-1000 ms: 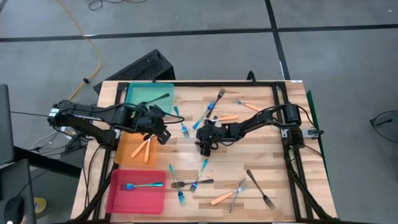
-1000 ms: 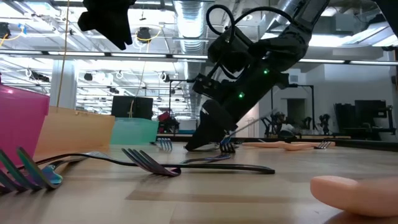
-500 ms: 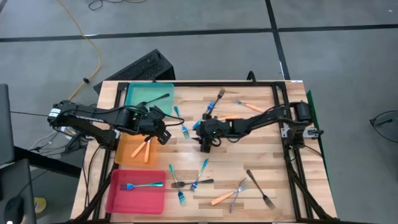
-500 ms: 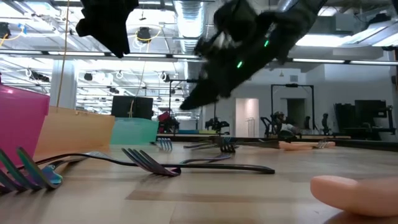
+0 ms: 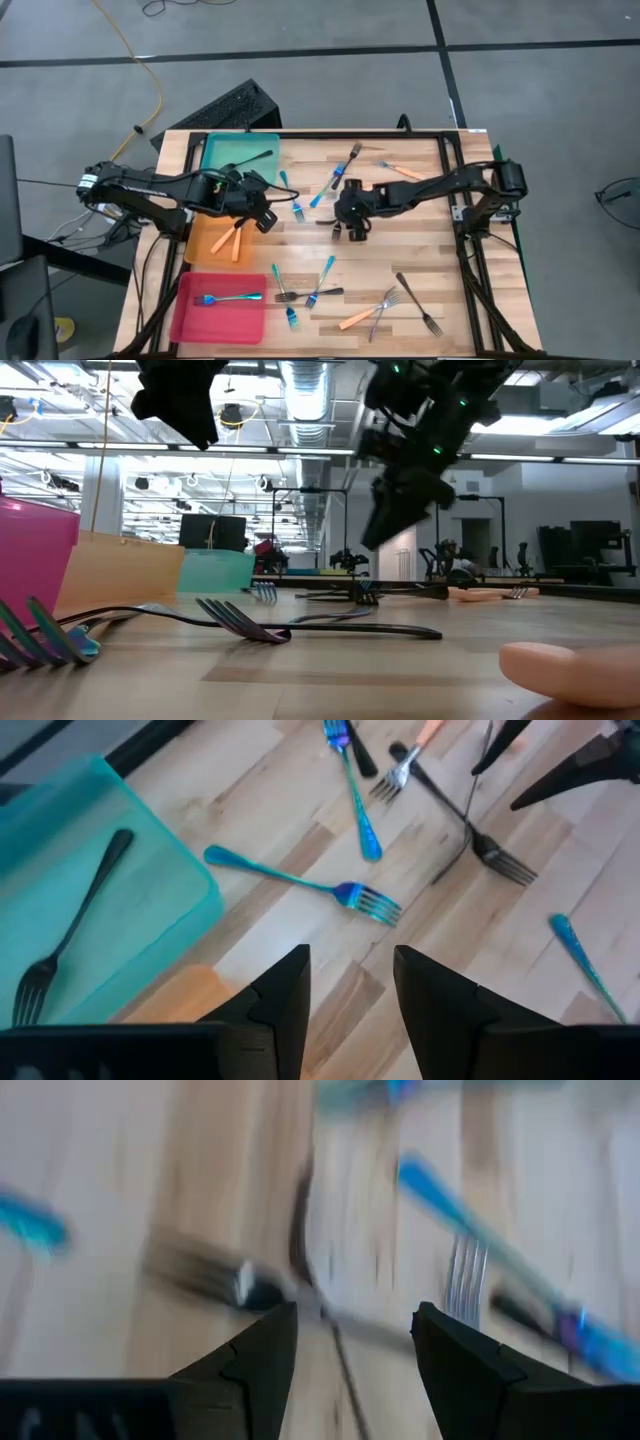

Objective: Sort silverware by color (type)
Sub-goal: Put the black fork into the blue bin

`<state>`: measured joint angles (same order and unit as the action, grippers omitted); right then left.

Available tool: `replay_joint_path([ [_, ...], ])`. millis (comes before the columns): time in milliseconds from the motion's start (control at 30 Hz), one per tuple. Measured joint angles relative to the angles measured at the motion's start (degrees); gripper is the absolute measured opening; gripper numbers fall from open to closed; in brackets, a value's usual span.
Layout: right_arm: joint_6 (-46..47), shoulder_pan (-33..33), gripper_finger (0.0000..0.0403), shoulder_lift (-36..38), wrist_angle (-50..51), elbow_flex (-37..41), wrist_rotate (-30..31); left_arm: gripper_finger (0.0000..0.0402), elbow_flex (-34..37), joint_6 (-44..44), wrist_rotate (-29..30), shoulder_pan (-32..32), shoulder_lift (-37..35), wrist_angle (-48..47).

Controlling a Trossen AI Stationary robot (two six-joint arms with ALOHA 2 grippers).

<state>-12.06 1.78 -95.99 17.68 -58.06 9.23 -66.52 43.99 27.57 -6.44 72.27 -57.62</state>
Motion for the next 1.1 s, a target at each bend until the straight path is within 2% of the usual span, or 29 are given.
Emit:
replay_joint_path([
  [367,-1.5,1.8,0.022,-8.5,-7.5,3.2,-0.7,0.013,0.0,-2.8,1.4,0.0,0.0,2.3],
  [500,-1.3,1.8,0.0207,-10.5,-7.8,3.2,-1.4,0.013,0.0,-2.8,1.8,0.0,0.0,2.3],
  [600,-0.4,1.7,0.0178,-10.6,-7.5,3.2,-1.4,0.013,0.0,-2.8,2.0,0.0,0.0,2.3],
  [967,4.2,1.3,0.003,-10.3,-7.7,3.3,-1.4,0.013,0.0,-2.8,2.3,0.0,0.0,2.3],
  [1100,4.7,0.7,0.0021,-9.1,-8.1,3.4,-1.0,0.013,0.0,-2.8,3.0,0.0,0.0,2.3],
])
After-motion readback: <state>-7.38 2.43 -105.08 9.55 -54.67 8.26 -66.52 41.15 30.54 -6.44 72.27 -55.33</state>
